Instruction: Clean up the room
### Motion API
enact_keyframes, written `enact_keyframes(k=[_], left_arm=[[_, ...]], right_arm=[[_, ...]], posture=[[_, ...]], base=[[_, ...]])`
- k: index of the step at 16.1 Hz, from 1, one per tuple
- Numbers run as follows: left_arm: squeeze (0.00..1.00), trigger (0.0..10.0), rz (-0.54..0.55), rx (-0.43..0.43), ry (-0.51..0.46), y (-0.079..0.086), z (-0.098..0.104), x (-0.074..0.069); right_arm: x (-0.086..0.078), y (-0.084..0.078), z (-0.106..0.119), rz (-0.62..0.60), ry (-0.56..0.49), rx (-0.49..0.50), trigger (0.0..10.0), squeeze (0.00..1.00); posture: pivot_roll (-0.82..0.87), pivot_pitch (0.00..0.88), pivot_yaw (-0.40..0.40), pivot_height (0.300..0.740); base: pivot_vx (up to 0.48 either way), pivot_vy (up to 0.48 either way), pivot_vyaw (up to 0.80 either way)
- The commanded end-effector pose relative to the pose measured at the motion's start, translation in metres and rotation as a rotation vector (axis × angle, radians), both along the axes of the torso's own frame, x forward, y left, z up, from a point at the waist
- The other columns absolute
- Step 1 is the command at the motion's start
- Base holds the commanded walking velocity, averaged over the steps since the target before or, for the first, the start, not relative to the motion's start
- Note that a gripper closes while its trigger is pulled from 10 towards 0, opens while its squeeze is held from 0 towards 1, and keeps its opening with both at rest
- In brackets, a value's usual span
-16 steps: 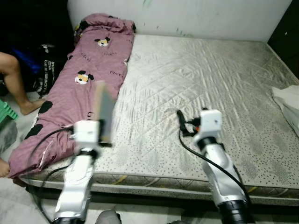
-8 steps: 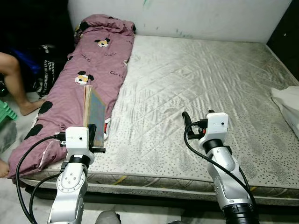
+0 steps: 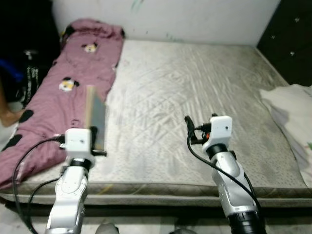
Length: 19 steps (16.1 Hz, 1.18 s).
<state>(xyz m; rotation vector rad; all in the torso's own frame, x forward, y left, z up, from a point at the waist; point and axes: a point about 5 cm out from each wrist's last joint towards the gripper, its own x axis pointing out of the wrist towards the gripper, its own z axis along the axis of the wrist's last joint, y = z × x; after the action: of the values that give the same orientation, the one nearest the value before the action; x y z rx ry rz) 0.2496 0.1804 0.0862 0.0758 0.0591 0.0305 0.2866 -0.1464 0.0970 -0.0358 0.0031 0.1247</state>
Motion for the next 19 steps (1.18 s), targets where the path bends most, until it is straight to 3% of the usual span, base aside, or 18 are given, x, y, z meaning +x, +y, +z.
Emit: enact_keyframes(k=[1, 7, 19], left_arm=[[0.00, 10.0, -0.029, -0.011, -0.037, -0.0092, 0.0086, 0.0032], [0.00, 10.0, -0.033, -0.018, -0.036, -0.0110, 0.0091, 0.0042], [0.00, 10.0, -0.092, -0.067, -0.064, -0.0178, 0.0131, 0.0059]], right_arm=[[0.0006, -0.0063, 0.0026, -0.015, -0.005, -0.003, 10.0, 0.00], [0.0013, -0.0060, 0.0033, -0.011, -0.005, -0.005, 10.0, 0.00], [0.0020, -0.0038, 0.0039, -0.007, -0.007, -0.008, 10.0, 0.00]], posture=[[0.04, 0.000, -0.037, 0.740], [0.03, 0.000, -0.039, 0.740], [0.03, 0.000, -0.040, 0.740]], base=[[0.000, -0.315, 0.00], [0.000, -0.311, 0.00], [0.043, 0.000, 0.00]])
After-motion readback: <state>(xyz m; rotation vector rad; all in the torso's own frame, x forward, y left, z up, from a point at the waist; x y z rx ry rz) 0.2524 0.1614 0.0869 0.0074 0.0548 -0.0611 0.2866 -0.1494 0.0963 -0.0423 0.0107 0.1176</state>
